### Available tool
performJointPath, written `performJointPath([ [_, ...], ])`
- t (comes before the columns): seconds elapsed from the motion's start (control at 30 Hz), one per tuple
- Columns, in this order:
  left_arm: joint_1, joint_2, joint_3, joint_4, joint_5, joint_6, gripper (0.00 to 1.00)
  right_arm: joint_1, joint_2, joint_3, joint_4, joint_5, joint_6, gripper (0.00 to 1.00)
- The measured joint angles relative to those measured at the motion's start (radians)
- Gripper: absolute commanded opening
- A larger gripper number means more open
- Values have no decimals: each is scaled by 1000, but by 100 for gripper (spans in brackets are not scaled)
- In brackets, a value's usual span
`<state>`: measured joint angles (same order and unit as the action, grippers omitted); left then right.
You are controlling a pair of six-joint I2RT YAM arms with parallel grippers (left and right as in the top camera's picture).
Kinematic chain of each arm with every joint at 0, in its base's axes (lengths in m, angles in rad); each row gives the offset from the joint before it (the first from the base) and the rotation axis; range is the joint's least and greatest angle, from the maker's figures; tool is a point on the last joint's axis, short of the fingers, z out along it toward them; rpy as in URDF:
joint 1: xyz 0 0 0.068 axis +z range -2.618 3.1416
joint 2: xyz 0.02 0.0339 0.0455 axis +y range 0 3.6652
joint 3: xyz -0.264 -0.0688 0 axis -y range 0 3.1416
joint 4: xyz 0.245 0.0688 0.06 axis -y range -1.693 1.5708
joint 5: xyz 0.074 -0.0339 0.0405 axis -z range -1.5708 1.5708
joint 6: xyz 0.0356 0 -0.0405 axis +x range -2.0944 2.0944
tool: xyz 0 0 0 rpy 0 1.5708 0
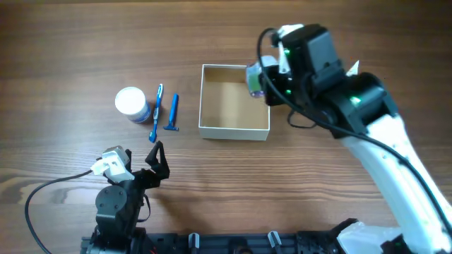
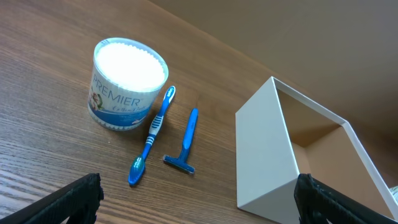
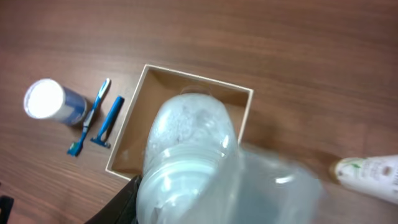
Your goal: Pack container
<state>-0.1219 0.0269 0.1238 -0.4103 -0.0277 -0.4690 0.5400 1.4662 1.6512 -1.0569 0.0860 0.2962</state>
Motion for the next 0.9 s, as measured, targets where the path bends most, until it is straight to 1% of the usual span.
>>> performJointPath([
  [0.13, 0, 0, 0, 0, 0, 0, 100, 15, 203, -21, 48, 11, 15, 13],
  [0.2, 0, 0, 0, 0, 0, 0, 100, 10, 330, -27, 71, 47, 34, 14],
  [0.27, 0, 0, 0, 0, 0, 0, 100, -8, 424, -34, 114, 63, 48, 20],
  [0.3, 0, 0, 0, 0, 0, 0, 100, -14, 438, -35, 129, 68, 51, 26],
  [0.33, 0, 0, 0, 0, 0, 0, 100, -26, 455, -39, 151, 72, 54, 40],
  [0.4, 0, 0, 0, 0, 0, 0, 100, -42, 457, -39, 171, 77, 58, 88],
  [0.43, 0, 0, 0, 0, 0, 0, 100, -46, 457, -39, 175, 80, 65, 100],
  [0.57, 0, 0, 0, 0, 0, 0, 100, -46, 448, -39, 156, 84, 62, 100],
  [0.63, 0, 0, 0, 0, 0, 0, 100, -46, 407, -39, 132, 84, 62, 100],
  [0.7, 0, 0, 0, 0, 0, 0, 100, -48, 262, -39, 111, 92, 62, 100],
  [0.73, 0, 0, 0, 0, 0, 0, 100, -56, 159, -39, 98, 103, 62, 100],
  [0.8, 0, 0, 0, 0, 0, 0, 100, -104, -3, -33, 66, 129, 62, 100],
  [0.83, 0, 0, 0, 0, 0, 0, 100, -162, -77, -24, 41, 145, 63, 100],
  [0.9, 0, 0, 0, 0, 0, 0, 100, -292, -127, -16, -20, 165, 75, 100],
])
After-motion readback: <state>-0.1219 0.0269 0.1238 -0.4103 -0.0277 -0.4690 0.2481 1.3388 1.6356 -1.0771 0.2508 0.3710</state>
